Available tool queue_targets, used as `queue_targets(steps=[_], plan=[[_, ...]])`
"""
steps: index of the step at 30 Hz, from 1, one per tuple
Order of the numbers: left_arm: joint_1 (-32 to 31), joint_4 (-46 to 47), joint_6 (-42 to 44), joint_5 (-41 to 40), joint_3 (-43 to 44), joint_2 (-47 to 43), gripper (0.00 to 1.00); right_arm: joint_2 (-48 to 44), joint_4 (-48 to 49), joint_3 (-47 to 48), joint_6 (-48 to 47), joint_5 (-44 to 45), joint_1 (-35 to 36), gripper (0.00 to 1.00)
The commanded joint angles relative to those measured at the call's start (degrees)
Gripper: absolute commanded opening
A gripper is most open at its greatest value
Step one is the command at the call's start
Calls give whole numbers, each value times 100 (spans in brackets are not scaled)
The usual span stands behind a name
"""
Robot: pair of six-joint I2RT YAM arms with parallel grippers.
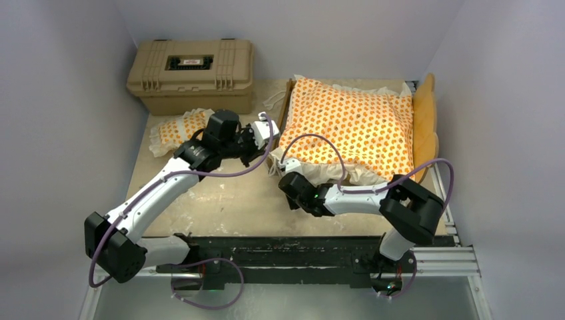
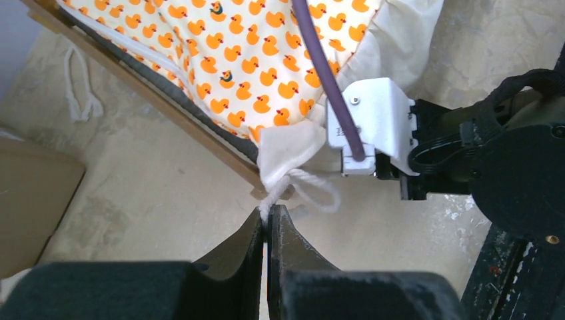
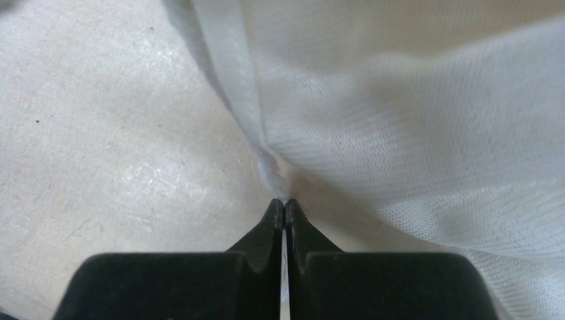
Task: Set up the pet bed
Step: Tie the ropes to the bed frame.
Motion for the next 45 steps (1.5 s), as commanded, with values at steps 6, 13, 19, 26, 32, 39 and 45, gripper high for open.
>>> queue_targets(steps=[6, 13, 19, 26, 32, 39, 45], plan=[[28, -384, 435, -648, 920, 66, 0, -91, -394, -32, 338, -82, 6, 0], [25, -669, 477, -1741, 1000, -70, 0, -546, -1010, -62, 763, 85, 6, 0], [26, -244, -332, -2859, 290, -132, 0, -1437, -1738, -159, 951, 324, -22, 0], [25, 866, -1583, -3488, -1076, -151, 0, -3125, -3025, -70, 2324, 899, -45, 0], [30, 1393, -2310, -3235, -1574, -128, 0, -4665, -3863, 24, 3227, 1573, -46, 0], [25, 1276, -3040, -3931, -1643, 268, 0, -5326, -4820, 419, 3944, 2258, -42, 0], [25, 1507, -3775, -4527, -1645, 963, 0, -5536, -5280, 997, 3949, 3005, -46, 0]])
